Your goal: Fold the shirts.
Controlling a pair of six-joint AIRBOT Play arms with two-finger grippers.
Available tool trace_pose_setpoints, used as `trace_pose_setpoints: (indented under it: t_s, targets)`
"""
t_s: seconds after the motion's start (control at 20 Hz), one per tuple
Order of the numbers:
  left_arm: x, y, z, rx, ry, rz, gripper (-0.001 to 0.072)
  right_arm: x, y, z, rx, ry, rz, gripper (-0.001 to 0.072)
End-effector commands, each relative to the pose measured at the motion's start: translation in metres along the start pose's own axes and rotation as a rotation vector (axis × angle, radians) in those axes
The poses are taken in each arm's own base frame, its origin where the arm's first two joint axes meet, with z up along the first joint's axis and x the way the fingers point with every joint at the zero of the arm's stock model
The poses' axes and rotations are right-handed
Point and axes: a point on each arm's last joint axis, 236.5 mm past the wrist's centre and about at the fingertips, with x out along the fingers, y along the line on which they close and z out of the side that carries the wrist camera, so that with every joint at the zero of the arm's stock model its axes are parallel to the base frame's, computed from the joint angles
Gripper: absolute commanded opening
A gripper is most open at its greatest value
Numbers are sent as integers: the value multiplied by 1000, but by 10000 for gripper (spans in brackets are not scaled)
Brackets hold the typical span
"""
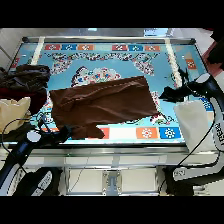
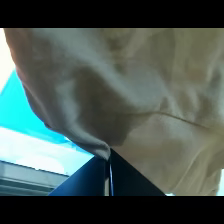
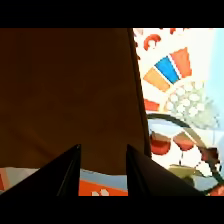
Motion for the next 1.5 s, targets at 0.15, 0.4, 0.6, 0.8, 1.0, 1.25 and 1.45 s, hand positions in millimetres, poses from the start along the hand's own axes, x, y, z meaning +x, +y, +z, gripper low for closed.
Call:
trace_pose_setpoints:
  t_s: [0.15,0.4,0.6,0.8,1.0,1.25,1.45]
  targets:
    - [0,-7,-5,-20,22,-29,12,29,-28,-52,213,111,91,352]
    - [0,-7,-5,-1,22,-29,12,29,-13,-73,217,195,154,352]
    - [0,-7,-6,0,23,-29,12,33,-16,-67,253,163,147,352]
    - [0,-7,-5,12,22,-29,12,43,-18,-78,289,172,151,351]
    - [0,-7,-5,22,22,-30,12,53,-27,-55,336,50,144,274]
    - [-2,-9,-8,25,38,-33,12,46,1,-28,334,-46,280,30]
    - [-27,-42,-5,129,87,-78,11,26,6,-46,247,0,248,29]
